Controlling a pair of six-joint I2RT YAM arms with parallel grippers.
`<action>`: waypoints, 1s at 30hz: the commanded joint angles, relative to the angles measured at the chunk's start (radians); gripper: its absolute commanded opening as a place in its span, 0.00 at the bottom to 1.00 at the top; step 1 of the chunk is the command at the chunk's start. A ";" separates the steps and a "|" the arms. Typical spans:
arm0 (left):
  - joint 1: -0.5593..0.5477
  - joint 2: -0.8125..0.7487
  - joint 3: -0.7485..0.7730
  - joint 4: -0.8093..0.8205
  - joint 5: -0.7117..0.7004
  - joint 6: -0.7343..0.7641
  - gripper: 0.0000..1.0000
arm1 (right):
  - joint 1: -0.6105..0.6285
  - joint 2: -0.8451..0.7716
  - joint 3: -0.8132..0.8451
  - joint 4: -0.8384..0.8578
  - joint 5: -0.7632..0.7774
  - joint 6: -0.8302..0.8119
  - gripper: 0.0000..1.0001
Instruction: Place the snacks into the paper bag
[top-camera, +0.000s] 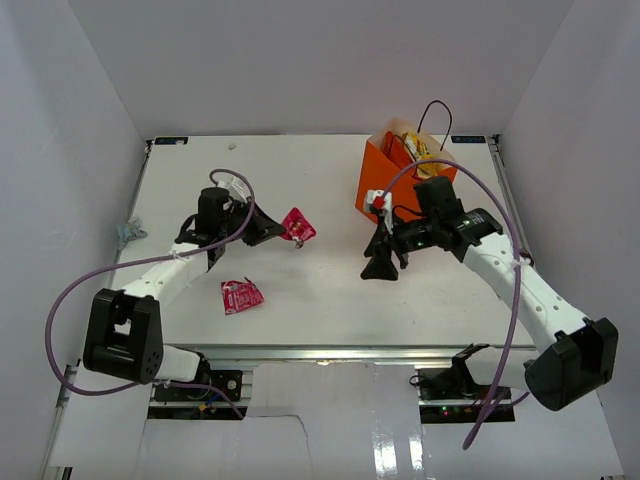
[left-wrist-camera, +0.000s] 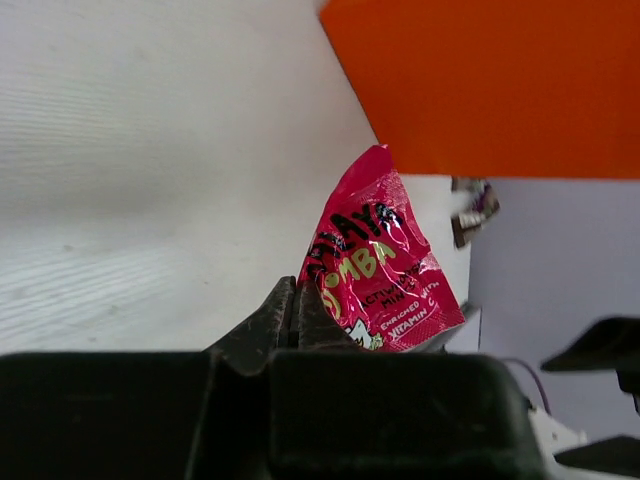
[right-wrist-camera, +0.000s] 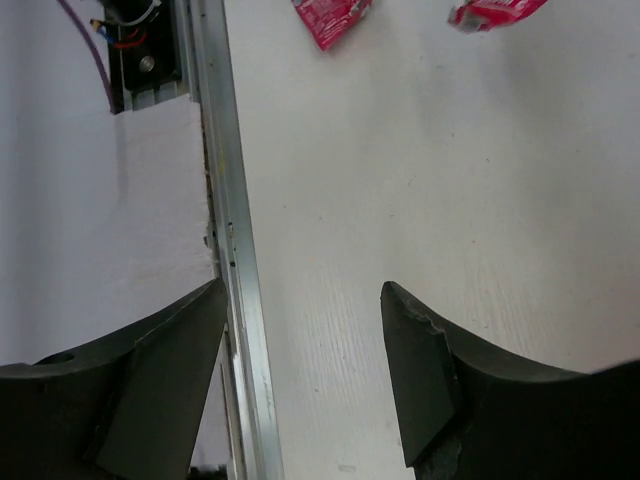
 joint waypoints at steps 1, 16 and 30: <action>-0.061 -0.018 -0.027 0.154 0.113 -0.014 0.00 | 0.075 0.083 0.042 0.212 0.231 0.372 0.69; -0.203 -0.087 -0.107 0.181 0.078 -0.052 0.00 | 0.227 0.377 0.170 0.373 0.425 0.792 0.73; -0.206 -0.186 -0.099 0.166 0.018 -0.077 0.35 | 0.220 0.354 0.153 0.370 0.341 0.662 0.08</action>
